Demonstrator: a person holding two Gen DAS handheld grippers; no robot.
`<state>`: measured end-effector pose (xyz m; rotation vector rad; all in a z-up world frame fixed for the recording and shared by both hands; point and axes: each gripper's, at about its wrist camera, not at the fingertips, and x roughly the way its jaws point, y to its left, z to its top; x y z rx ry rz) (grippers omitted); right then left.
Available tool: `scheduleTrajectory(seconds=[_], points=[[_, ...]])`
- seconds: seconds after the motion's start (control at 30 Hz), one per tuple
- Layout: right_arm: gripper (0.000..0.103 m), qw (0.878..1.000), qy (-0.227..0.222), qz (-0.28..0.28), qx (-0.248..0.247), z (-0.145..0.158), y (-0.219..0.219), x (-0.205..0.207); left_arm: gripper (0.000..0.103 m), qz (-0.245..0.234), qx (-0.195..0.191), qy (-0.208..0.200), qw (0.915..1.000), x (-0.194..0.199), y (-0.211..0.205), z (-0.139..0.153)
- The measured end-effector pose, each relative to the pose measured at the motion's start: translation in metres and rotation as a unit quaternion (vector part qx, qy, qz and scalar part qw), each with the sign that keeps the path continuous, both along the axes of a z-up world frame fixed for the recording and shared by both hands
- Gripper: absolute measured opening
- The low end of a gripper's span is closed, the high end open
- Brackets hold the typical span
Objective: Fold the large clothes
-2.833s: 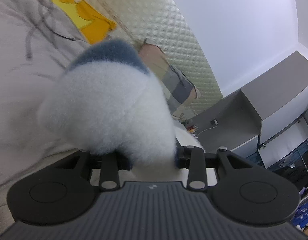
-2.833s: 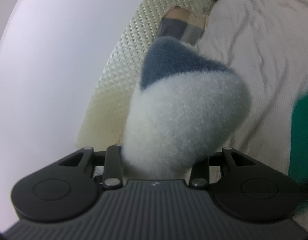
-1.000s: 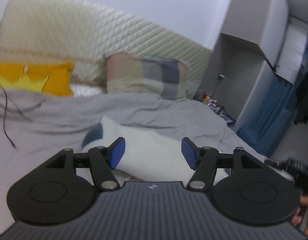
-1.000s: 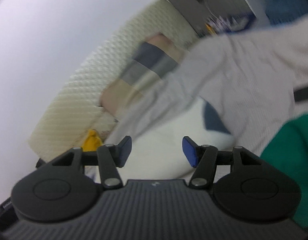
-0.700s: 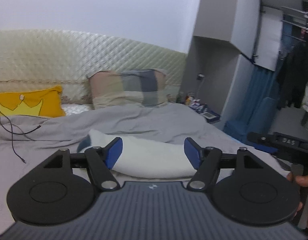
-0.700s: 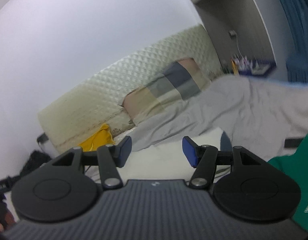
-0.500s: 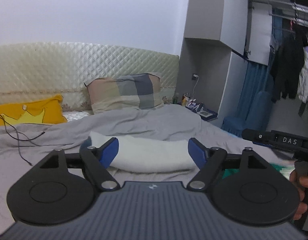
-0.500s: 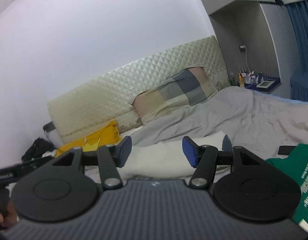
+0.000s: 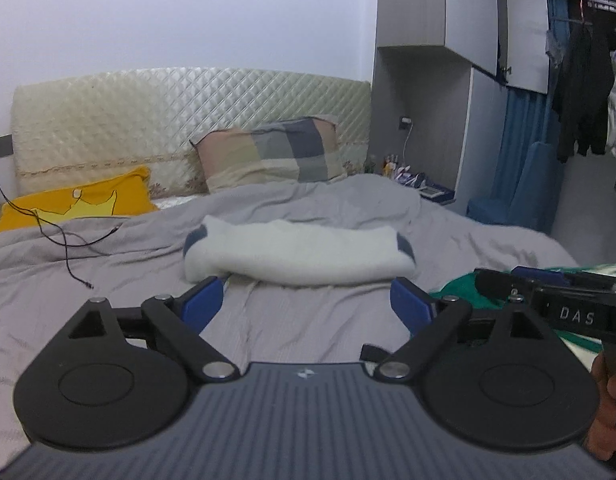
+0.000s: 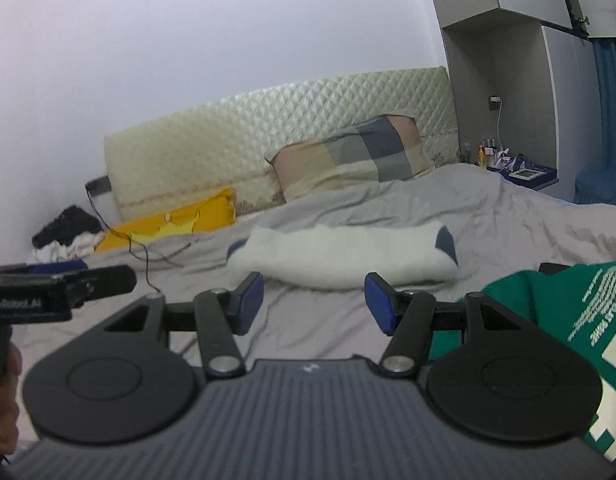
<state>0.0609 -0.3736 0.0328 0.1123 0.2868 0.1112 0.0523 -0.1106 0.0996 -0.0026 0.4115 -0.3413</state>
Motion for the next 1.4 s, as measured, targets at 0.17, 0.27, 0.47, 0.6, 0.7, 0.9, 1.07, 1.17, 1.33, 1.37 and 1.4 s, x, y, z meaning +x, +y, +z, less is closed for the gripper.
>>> scheduleTrajectory(seconds=[0.17, 0.27, 0.47, 0.6, 0.7, 0.9, 1.07, 1.17, 1.33, 1.37, 1.4], points=[[0.060, 1.000, 0.019, 0.001, 0.001, -0.023, 0.005, -0.003, 0.093, -0.001, -0.007, 0.005, 1.0000, -0.001, 0.001, -0.016], [0.060, 1.000, 0.029, -0.004, 0.002, -0.037, 0.004, -0.004, 0.094, 0.008, -0.006, 0.007, 0.9999, -0.002, 0.003, -0.024], [0.060, 1.000, 0.024, -0.007, -0.011, -0.049, 0.006, -0.005, 0.094, 0.018, -0.012, 0.021, 0.9995, 0.003, 0.007, -0.037], [0.060, 0.999, 0.017, -0.010, -0.030, -0.054, 0.013, -0.005, 0.094, 0.019, -0.003, 0.028, 0.9994, 0.008, 0.006, -0.045], [0.060, 0.999, 0.018, -0.007, -0.033, -0.056, 0.014, -0.004, 0.094, 0.023, -0.001, 0.032, 0.9992, 0.010, 0.007, -0.049], [0.060, 0.999, 0.021, -0.015, -0.029, -0.058, 0.010, -0.003, 0.097, 0.027, -0.003, 0.036, 0.9990, 0.012, 0.011, -0.053], [0.060, 0.999, 0.021, -0.018, -0.022, -0.059, 0.008, -0.005, 0.098, 0.024, 0.004, 0.033, 0.9992, 0.010, 0.009, -0.054], [0.060, 0.999, 0.022, -0.021, -0.018, -0.060, 0.007, -0.005, 0.100, 0.023, 0.009, 0.032, 0.9992, 0.010, 0.007, -0.057], [0.063, 0.999, 0.024, -0.028, -0.017, -0.061, 0.005, -0.004, 0.101, 0.022, 0.014, 0.034, 0.9991, 0.010, 0.005, -0.059], [0.073, 0.999, 0.023, -0.029, -0.015, -0.061, 0.004, -0.004, 0.101, 0.022, 0.015, 0.033, 0.9991, 0.010, 0.005, -0.059], [0.085, 0.999, 0.020, -0.032, -0.015, -0.061, 0.004, -0.004, 0.101, 0.022, 0.016, 0.032, 0.9991, 0.010, 0.004, -0.059]])
